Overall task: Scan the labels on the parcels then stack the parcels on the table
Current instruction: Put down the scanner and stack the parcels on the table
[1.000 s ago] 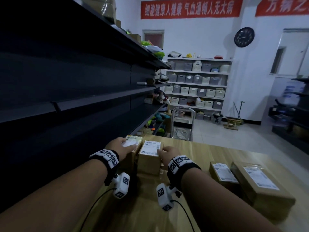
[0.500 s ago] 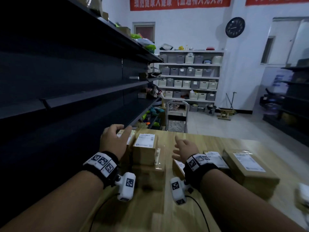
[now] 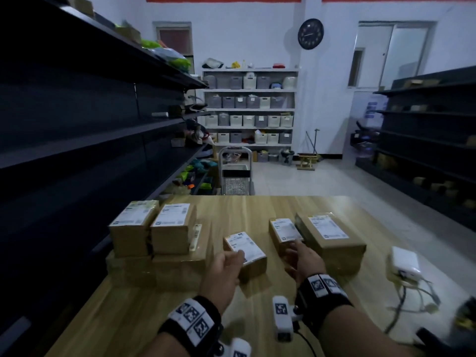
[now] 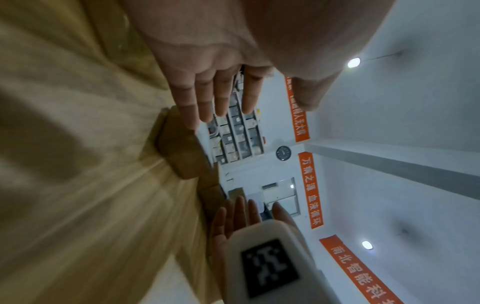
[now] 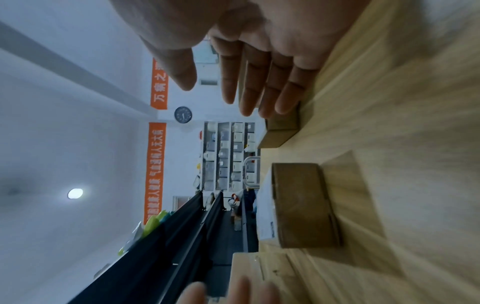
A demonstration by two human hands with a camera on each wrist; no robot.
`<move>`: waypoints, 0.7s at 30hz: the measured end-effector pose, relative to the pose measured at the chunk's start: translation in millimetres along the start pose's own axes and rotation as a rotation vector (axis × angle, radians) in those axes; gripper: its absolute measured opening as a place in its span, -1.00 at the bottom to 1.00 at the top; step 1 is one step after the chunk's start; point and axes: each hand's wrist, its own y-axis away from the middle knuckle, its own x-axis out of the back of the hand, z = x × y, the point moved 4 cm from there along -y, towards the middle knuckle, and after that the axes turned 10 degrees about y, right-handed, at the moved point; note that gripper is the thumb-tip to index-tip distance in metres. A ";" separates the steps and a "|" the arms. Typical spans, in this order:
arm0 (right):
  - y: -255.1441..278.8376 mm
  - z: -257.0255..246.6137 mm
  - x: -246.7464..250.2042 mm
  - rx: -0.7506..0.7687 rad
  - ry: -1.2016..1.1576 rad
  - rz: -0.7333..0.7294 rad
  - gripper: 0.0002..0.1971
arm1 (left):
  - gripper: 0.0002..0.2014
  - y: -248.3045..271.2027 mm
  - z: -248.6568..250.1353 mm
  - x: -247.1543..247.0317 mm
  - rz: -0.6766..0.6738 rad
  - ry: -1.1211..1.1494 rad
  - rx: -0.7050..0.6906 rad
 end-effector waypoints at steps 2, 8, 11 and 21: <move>0.2 13.5 6.3 -0.074 -0.045 -0.022 -0.65 | -0.67 -10.0 -22.8 -7.9 -0.039 0.062 0.102; -1.5 43.5 4.5 -0.137 -0.170 -0.091 -0.57 | -0.16 -51.1 -80.9 -7.4 -0.034 0.145 0.166; -1.5 47.8 4.0 -0.122 -0.260 -0.108 -0.62 | -0.02 -56.4 -84.8 -7.1 -0.036 0.159 0.099; -1.0 49.2 -5.3 -0.099 -0.215 -0.304 -0.36 | -0.31 -45.2 -62.4 -25.8 -0.143 -0.078 -0.008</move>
